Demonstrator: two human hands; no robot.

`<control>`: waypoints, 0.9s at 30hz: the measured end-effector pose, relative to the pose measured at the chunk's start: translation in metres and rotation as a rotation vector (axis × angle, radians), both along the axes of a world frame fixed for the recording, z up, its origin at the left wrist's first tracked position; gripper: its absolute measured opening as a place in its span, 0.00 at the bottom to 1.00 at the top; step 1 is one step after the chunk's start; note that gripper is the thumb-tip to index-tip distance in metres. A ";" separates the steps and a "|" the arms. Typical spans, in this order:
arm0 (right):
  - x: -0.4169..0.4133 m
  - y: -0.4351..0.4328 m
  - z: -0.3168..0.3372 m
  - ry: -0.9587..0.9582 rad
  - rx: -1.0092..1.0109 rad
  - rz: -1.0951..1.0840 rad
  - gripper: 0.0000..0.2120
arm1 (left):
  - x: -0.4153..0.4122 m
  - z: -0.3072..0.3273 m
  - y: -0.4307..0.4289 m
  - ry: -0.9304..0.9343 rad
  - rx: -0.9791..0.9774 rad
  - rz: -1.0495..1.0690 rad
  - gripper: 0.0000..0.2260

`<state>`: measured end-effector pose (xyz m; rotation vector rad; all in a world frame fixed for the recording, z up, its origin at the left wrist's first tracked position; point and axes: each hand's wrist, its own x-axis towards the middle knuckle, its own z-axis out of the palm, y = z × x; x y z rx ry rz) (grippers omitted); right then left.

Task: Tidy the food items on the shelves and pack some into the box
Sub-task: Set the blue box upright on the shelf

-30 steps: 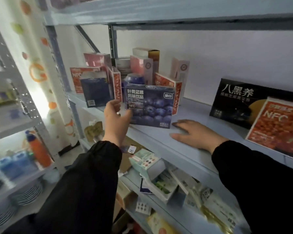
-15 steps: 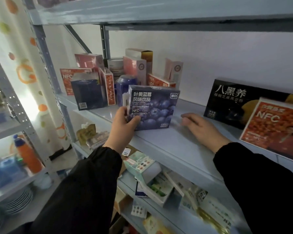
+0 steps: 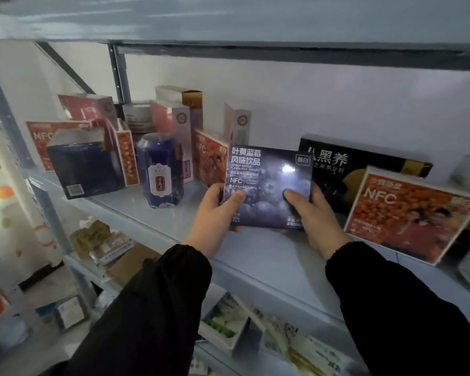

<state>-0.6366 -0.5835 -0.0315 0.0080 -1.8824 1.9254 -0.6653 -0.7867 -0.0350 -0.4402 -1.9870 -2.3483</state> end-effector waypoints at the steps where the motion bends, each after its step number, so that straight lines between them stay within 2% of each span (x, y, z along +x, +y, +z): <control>1: -0.001 0.000 0.000 -0.006 0.004 0.009 0.15 | -0.005 -0.003 0.000 -0.011 0.007 -0.004 0.04; 6: 0.000 0.000 0.003 0.028 0.087 -0.002 0.18 | -0.015 -0.010 -0.001 -0.075 0.068 -0.066 0.04; 18: 0.012 0.000 0.010 0.059 0.164 -0.051 0.18 | -0.019 -0.017 0.000 -0.032 0.022 -0.079 0.09; 20: 0.014 -0.001 0.012 0.066 0.110 -0.024 0.18 | -0.020 -0.017 0.001 -0.016 0.025 -0.086 0.14; 23: 0.014 0.000 0.015 0.067 -0.121 0.090 0.17 | -0.019 -0.015 0.002 0.013 0.036 -0.077 0.23; 27: 0.014 -0.007 0.021 0.004 -0.283 0.247 0.25 | -0.014 -0.010 -0.001 0.048 0.050 -0.167 0.26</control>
